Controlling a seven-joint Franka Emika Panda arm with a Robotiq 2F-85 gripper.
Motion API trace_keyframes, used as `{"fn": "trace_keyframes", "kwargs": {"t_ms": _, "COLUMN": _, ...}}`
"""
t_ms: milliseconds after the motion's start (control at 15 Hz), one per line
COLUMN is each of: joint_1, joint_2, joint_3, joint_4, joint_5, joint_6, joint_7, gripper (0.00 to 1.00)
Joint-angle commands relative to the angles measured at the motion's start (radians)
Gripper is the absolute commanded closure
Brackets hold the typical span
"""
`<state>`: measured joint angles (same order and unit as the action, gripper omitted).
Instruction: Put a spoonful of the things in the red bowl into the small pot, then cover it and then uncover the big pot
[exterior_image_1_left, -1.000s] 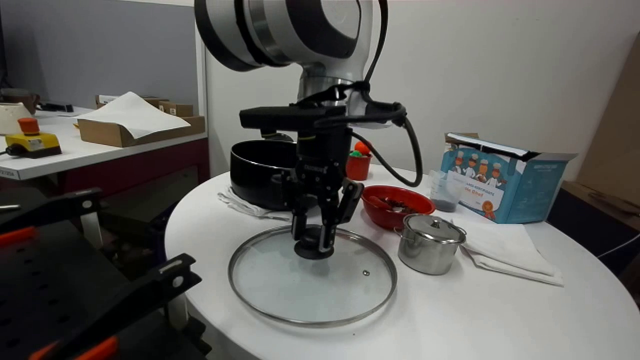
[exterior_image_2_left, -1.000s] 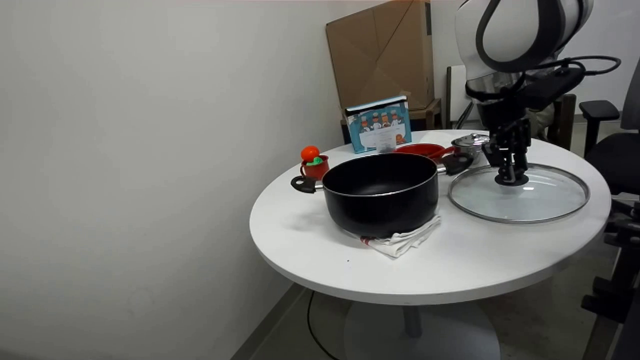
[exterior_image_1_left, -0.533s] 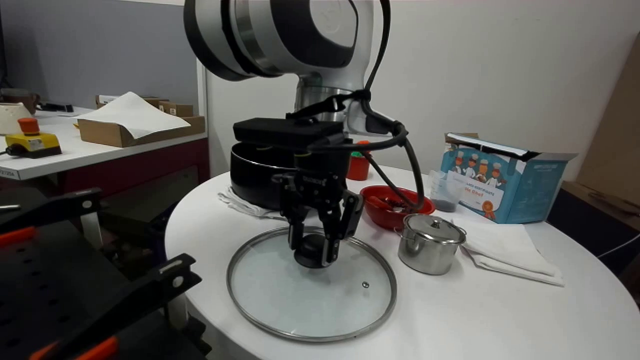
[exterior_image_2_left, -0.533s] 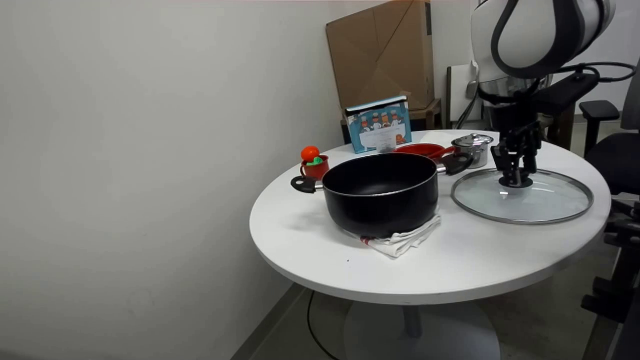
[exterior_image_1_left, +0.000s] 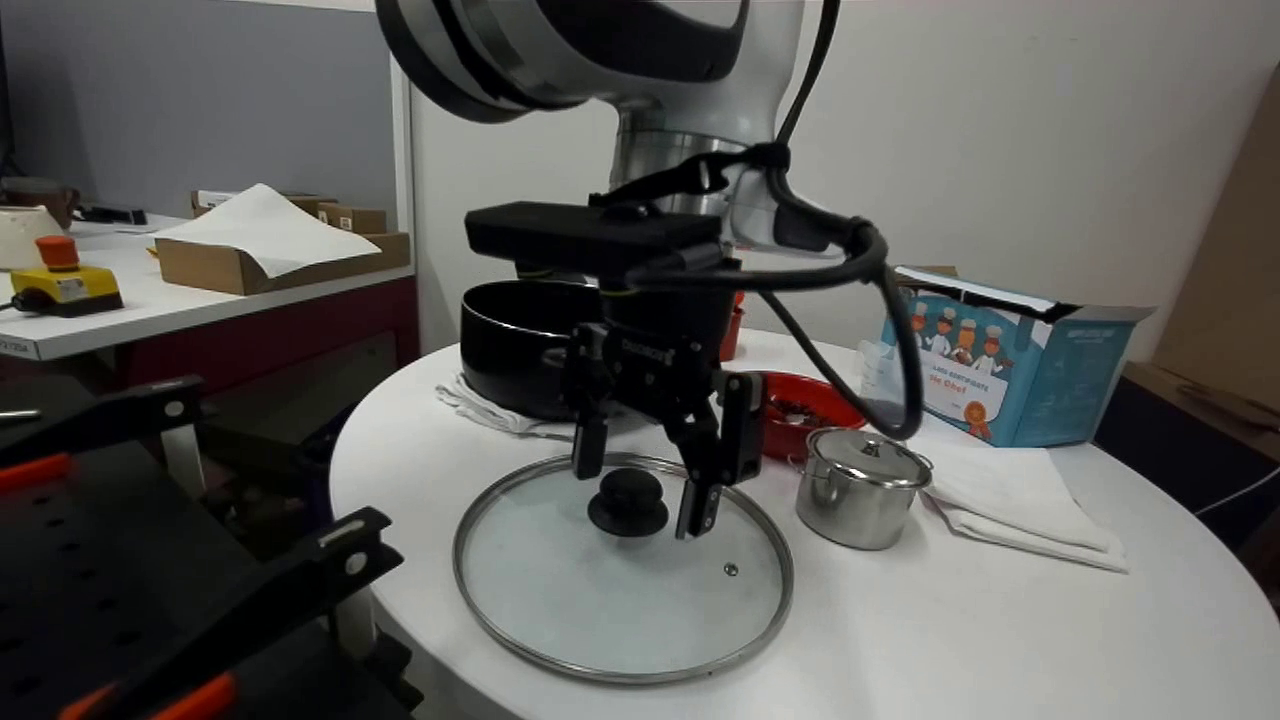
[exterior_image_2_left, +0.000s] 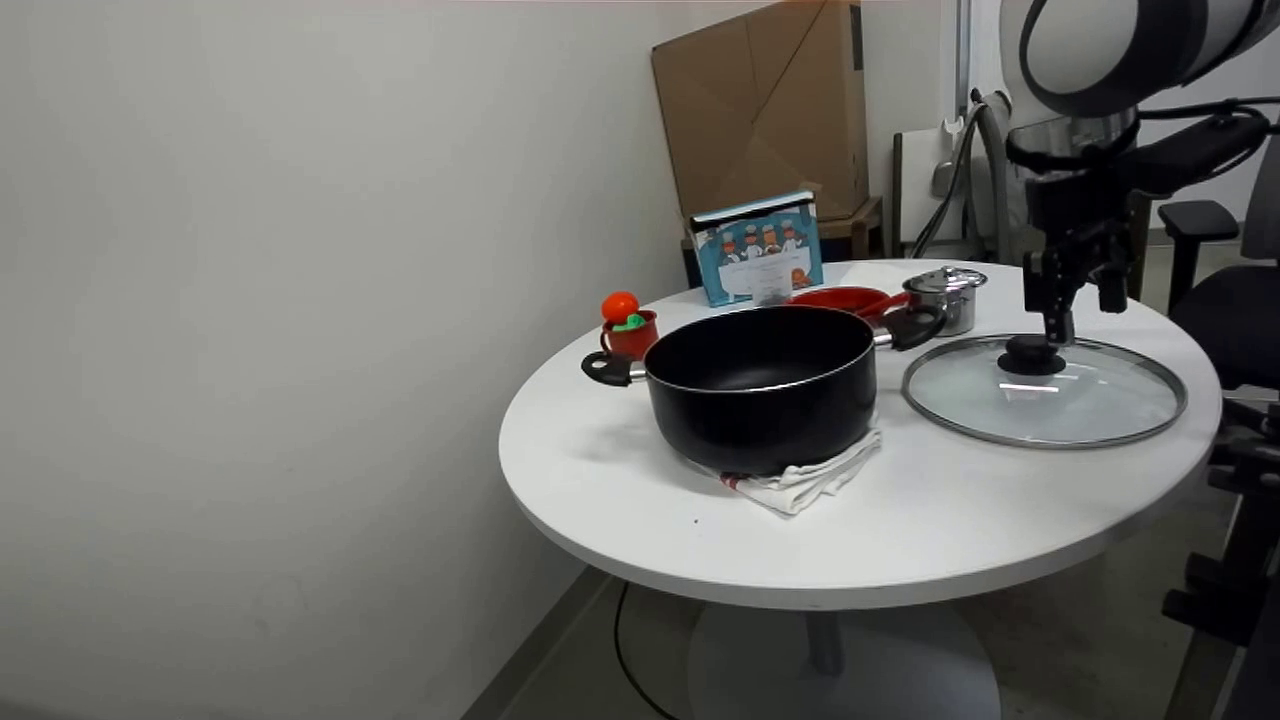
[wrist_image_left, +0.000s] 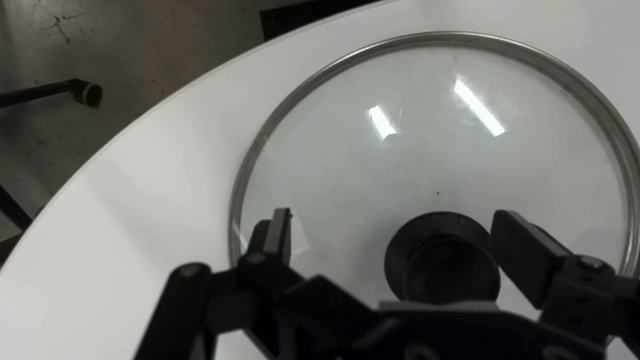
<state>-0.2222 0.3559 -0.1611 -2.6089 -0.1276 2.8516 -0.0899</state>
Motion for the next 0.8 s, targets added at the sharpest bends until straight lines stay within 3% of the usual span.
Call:
{"fn": "trace_keyframes", "kwargs": {"t_ms": 0, "joint_1": -0.062, "joint_2": -0.177, "joint_3": 0.029, "joint_4": -0.061, "joint_5": 0.079, "joint_6": -0.073, "joint_7": -0.099, "gripper": 0.0}}
{"fn": "trace_keyframes", "kwargs": {"t_ms": 400, "joint_1": -0.038, "joint_2": -0.3, "joint_3": -0.018, "joint_4": 0.033, "joint_5": 0.104, "joint_6": -0.225, "joint_7": -0.068, "gripper": 0.0}}
{"fn": "trace_keyframes", "kwargs": {"t_ms": 733, "joint_1": -0.016, "joint_2": -0.253, "joint_3": -0.022, "joint_4": 0.177, "joint_5": 0.079, "joint_6": -0.262, "joint_7": 0.008, "gripper": 0.0}}
